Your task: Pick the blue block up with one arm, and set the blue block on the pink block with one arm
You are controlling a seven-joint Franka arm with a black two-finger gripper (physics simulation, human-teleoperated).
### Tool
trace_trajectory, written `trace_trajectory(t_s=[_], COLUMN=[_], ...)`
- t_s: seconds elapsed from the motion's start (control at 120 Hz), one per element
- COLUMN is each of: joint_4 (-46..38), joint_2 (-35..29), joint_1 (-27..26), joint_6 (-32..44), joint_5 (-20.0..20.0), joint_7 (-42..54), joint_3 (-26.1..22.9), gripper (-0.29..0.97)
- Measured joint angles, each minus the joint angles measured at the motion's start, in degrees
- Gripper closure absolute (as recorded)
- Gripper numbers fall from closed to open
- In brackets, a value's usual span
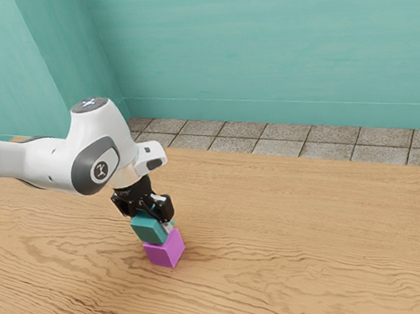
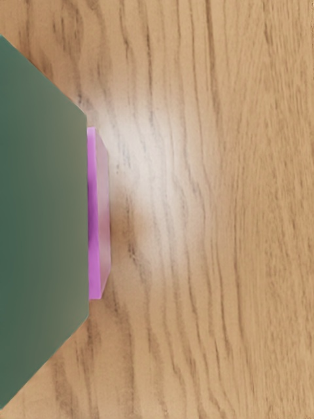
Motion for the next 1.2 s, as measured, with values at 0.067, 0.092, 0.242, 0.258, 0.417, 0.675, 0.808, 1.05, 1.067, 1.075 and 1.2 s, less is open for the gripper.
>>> trace_trajectory(t_s=[0.067,0.092,0.242,0.258,0.417,0.675,0.808,1.05,1.067,1.075,1.2], joint_4=[0.0,0.0,0.0,0.0,-0.3,-0.7,-0.7,-0.7,-0.7,-0.7,-0.7], joint_2=[0.0,0.0,0.0,0.0,-0.2,-0.2,-0.2,-0.2,-0.2,-0.3,-2.8], joint_1=[0.0,0.0,0.0,0.0,0.0,-0.1,-0.1,-0.1,-0.1,-0.1,-0.2], joint_6=[0.0,0.0,0.0,0.0,0.0,0.0,0.0,0.0,0.0,-0.1,-0.1], joint_5=[0.0,0.0,-0.1,-0.2,-0.7,-1.4,-1.5,-2.3,-2.4,-2.4,-2.4], joint_7=[0.6,0.8,1.8,1.9,2.6,3.3,3.6,4.5,4.5,4.6,5.1], joint_3=[0.0,0.0,0.0,0.0,0.0,0.0,0.0,0.0,0.0,0.0,0.1], gripper=[0.39,0.39,0.39,0.39,0.39,0.39,0.39,0.18,0.17,0.16,0.09])
